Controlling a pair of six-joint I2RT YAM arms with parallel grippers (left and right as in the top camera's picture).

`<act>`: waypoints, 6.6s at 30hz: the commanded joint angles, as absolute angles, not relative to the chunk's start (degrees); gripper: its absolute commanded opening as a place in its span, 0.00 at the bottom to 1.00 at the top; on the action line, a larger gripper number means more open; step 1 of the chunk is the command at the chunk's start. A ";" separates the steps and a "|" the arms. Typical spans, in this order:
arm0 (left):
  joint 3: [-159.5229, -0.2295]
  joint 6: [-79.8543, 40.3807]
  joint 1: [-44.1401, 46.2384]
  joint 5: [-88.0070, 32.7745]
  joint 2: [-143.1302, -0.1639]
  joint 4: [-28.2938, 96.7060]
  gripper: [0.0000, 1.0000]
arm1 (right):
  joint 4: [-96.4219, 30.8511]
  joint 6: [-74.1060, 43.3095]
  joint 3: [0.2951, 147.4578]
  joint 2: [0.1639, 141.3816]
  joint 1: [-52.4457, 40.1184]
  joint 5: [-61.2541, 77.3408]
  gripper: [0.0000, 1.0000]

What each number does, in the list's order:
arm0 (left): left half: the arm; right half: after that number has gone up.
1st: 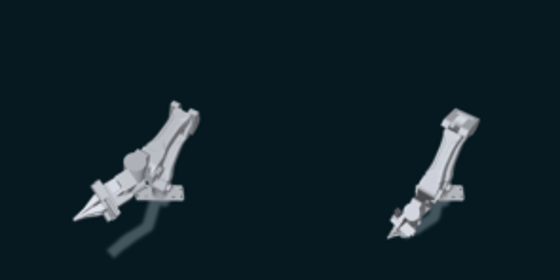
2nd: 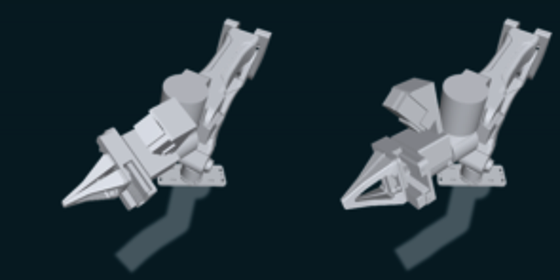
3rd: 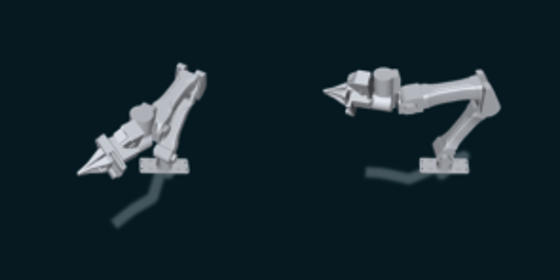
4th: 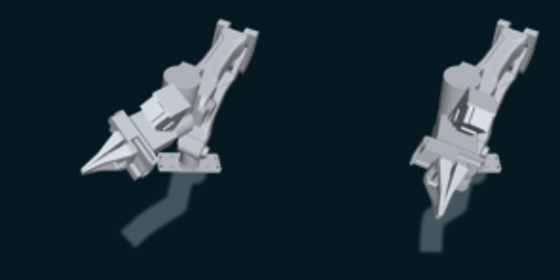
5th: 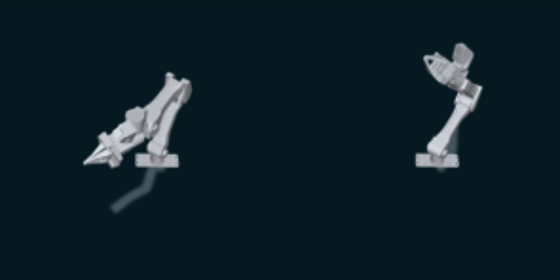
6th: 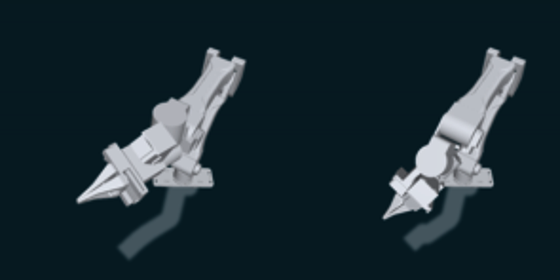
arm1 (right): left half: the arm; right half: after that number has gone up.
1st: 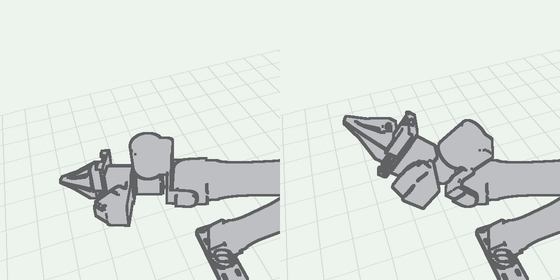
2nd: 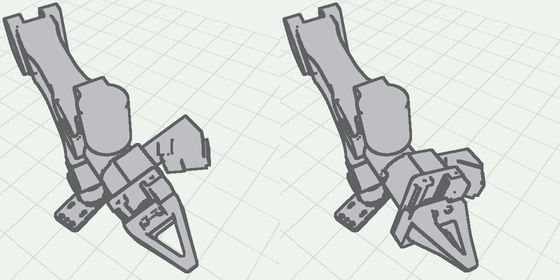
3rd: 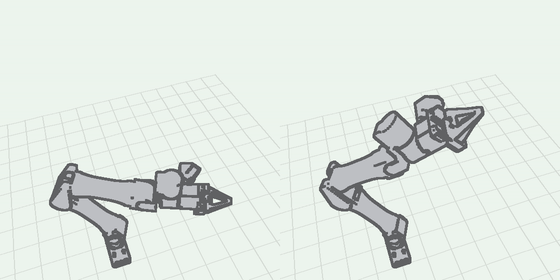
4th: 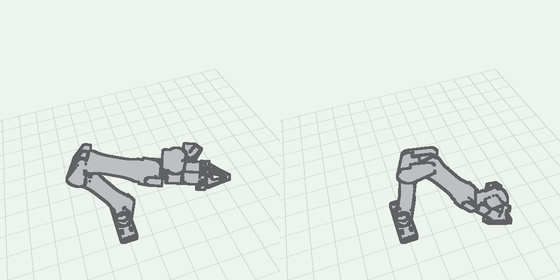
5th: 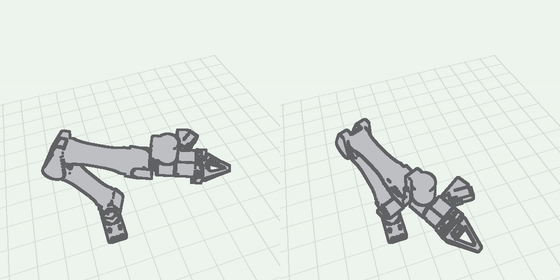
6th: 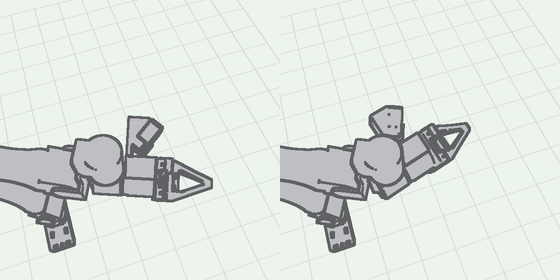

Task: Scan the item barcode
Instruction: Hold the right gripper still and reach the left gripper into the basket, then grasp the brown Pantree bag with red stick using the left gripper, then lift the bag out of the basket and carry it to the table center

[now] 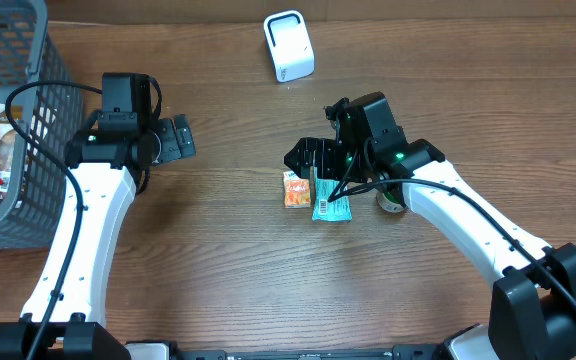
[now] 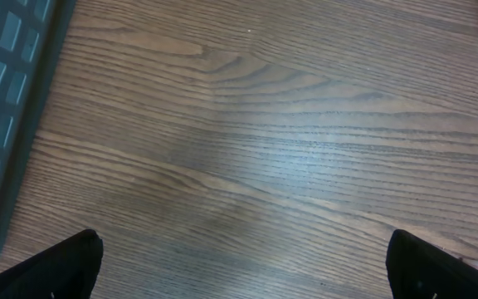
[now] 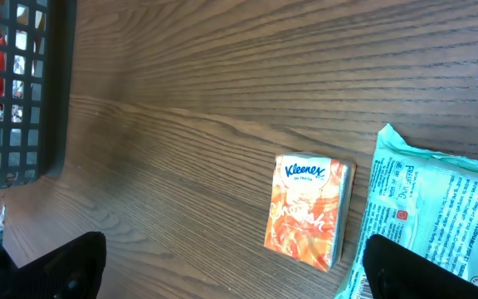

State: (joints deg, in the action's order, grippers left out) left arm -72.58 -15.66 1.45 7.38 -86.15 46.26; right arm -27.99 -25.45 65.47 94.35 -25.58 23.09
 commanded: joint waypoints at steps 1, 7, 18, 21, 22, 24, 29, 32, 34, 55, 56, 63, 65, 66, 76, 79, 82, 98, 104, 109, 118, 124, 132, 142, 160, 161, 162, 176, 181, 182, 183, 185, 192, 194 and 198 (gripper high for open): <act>-73.54 -15.00 1.45 8.10 -85.60 46.26 1.00 | -27.75 -25.02 66.72 93.30 -25.32 22.52 1.00; -73.54 -15.11 1.52 7.49 -85.73 39.92 1.00 | -27.75 -25.02 66.72 93.30 -25.32 22.52 1.00; -92.14 -3.20 -0.95 3.57 -85.49 45.41 1.00 | -27.75 -25.02 66.72 93.30 -25.32 22.52 1.00; -103.18 1.17 -4.58 7.05 -85.49 48.12 1.00 | -27.75 -25.02 66.72 93.30 -25.32 22.52 1.00; -105.51 1.93 -5.76 8.45 -85.49 48.14 1.00 | -27.75 -25.02 66.72 93.30 -25.32 22.52 1.00; -109.80 2.37 -9.28 11.53 -85.49 47.27 1.00 | -27.75 -25.02 66.72 93.30 -25.32 22.52 1.00; -111.59 2.37 -20.64 12.19 -86.30 44.56 1.00 | -27.75 -25.02 66.72 93.30 -25.32 22.52 1.00; -111.59 2.92 -27.40 11.92 -89.03 45.76 1.00 | -27.75 -25.02 66.72 93.30 -25.32 22.52 1.00; -111.59 5.30 -30.83 10.79 -91.42 46.72 1.00 | -27.75 -25.02 66.72 93.30 -25.32 22.52 1.00; -111.59 28.80 -40.80 -5.43 -121.23 53.98 1.00 | -27.75 -25.02 66.72 93.30 -25.32 22.52 1.00; -111.59 28.80 -40.80 -4.54 -122.61 54.08 1.00 | -27.75 -25.02 66.72 93.30 -25.32 22.52 1.00; -111.59 30.20 -40.84 -3.31 -128.49 54.17 1.00 | -27.75 -25.02 66.72 93.30 -25.32 22.52 1.00; -111.59 30.50 -40.69 -3.18 -129.99 54.19 1.00 | -27.77 -25.02 66.72 93.30 -25.32 22.52 1.00; -111.59 30.52 -40.58 -3.18 -130.56 54.22 1.00 | -27.75 -25.02 66.72 93.30 -25.32 22.52 1.00; -111.39 30.59 -40.53 -2.74 -135.63 54.11 0.70 | -27.75 -25.02 66.72 93.30 -25.32 22.52 1.00; -111.39 30.94 -40.56 -2.59 -135.63 53.98 0.29 | -27.75 -25.02 66.72 93.30 -25.32 22.52 1.00; -111.39 30.92 -40.53 -2.35 -135.63 54.02 0.28 | -27.75 -25.02 66.72 93.30 -25.32 22.52 1.00; -118.04 22.87 -37.15 1.13 -116.60 50.09 0.04 | -27.75 -25.02 66.72 93.30 -25.32 22.52 1.00; -118.04 16.93 -33.93 8.78 -102.63 46.61 0.07 | -27.75 -25.02 66.72 93.30 -25.32 22.52 1.00; -118.04 7.03 -29.67 8.73 -93.78 50.74 0.09 | -27.75 -25.02 66.72 93.30 -25.32 22.52 1.00; -116.71 -5.43 -11.90 3.11 -89.14 71.42 0.05 | -27.75 -25.02 66.72 93.30 -25.32 22.52 1.00; -105.73 -7.18 -0.89 3.40 -91.22 74.96 0.05 | -27.75 -25.02 66.72 93.30 -25.32 22.52 1.00; -79.92 -10.81 7.70 3.77 -91.61 60.25 0.05 | -27.75 -25.02 66.72 93.30 -25.32 22.52 1.00; -54.26 -14.26 11.77 4.49 -91.61 33.36 0.09 | -27.75 -25.02 66.72 93.30 -25.32 22.52 1.00; -66.41 -11.57 11.53 4.89 -91.31 44.10 0.92 | -27.75 -25.02 66.72 93.30 -25.32 22.52 1.00; -68.16 -11.57 11.53 4.91 -91.31 45.50 0.93 | -27.75 -25.02 66.72 93.30 -25.32 22.52 1.00; -70.28 -11.55 11.53 4.93 -91.31 47.05 0.94 | -27.75 -25.02 66.72 93.30 -25.32 22.52 1.00; -85.69 -11.62 11.55 4.86 -91.44 52.75 1.00 | -27.75 -25.02 66.72 93.30 -25.32 22.52 1.00; -85.65 -11.62 11.55 4.86 -91.44 52.80 1.00 | -27.75 -25.02 66.72 93.30 -25.32 22.52 1.00; -85.65 -11.62 11.55 4.86 -91.44 52.80 1.00 | -27.75 -25.02 66.72 93.30 -25.32 22.52 1.00; -85.65 -11.62 11.55 4.86 -91.44 52.80 1.00 | -27.75 -25.02 66.72 93.30 -25.32 22.52 1.00; -85.65 -11.62 11.55 4.86 -91.44 52.80 1.00 | -27.75 -25.02 66.72 93.30 -25.32 22.52 1.00; -85.65 -11.62 11.55 4.86 -91.44 52.80 1.00 | -27.75 -25.02 66.72 93.30 -25.32 22.52 1.00; -85.65 -11.62 11.55 4.86 -91.44 52.80 1.00 | -27.77 -25.02 66.72 93.30 -25.32 22.52 1.00; -85.65 -11.62 11.55 4.86 -91.44 52.80 1.00 | -27.75 -25.02 66.72 93.30 -25.32 22.52 1.00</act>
